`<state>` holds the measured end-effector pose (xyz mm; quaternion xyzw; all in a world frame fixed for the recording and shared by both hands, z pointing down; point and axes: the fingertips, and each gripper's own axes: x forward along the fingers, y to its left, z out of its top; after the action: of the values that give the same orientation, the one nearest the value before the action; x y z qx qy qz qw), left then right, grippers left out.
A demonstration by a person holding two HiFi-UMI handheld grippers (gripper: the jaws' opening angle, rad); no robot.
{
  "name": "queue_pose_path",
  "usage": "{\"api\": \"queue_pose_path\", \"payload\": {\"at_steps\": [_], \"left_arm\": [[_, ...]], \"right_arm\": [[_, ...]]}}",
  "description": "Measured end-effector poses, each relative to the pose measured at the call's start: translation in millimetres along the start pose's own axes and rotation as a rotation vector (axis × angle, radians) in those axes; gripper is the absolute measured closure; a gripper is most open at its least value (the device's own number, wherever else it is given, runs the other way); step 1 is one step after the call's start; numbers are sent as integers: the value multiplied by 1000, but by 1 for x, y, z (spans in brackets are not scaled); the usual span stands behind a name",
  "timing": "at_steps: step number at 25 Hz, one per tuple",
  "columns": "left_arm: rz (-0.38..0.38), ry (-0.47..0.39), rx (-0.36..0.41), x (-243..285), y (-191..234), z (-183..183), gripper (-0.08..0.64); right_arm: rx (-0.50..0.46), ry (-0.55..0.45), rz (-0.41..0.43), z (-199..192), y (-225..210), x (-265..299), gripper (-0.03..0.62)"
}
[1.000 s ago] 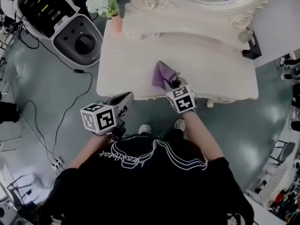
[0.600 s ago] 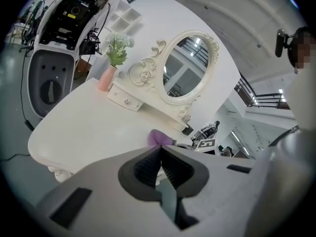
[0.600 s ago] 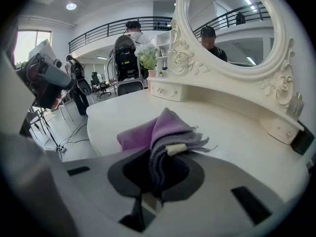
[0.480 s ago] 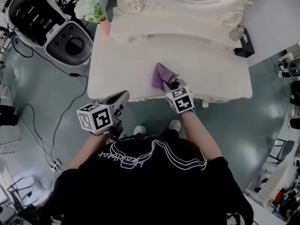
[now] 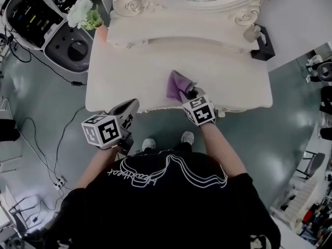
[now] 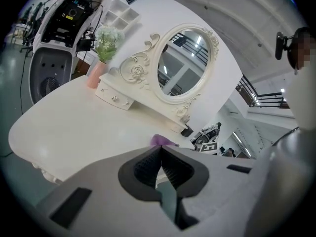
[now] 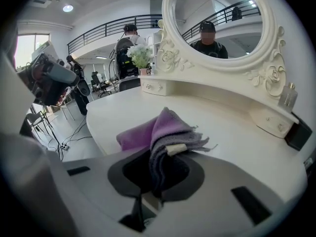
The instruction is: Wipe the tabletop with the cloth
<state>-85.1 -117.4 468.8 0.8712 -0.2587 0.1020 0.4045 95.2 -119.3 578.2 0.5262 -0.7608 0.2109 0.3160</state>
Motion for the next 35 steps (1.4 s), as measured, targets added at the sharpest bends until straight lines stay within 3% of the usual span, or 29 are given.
{"api": "queue_pose_path", "payload": {"at_steps": [9, 35], "left_arm": [[36, -5, 33, 26, -12, 10, 555], [-46, 74, 64, 137, -97, -11, 555]], "right_arm": [[23, 6, 2, -21, -36, -19, 543], [83, 1, -48, -82, -141, -82, 543]]}}
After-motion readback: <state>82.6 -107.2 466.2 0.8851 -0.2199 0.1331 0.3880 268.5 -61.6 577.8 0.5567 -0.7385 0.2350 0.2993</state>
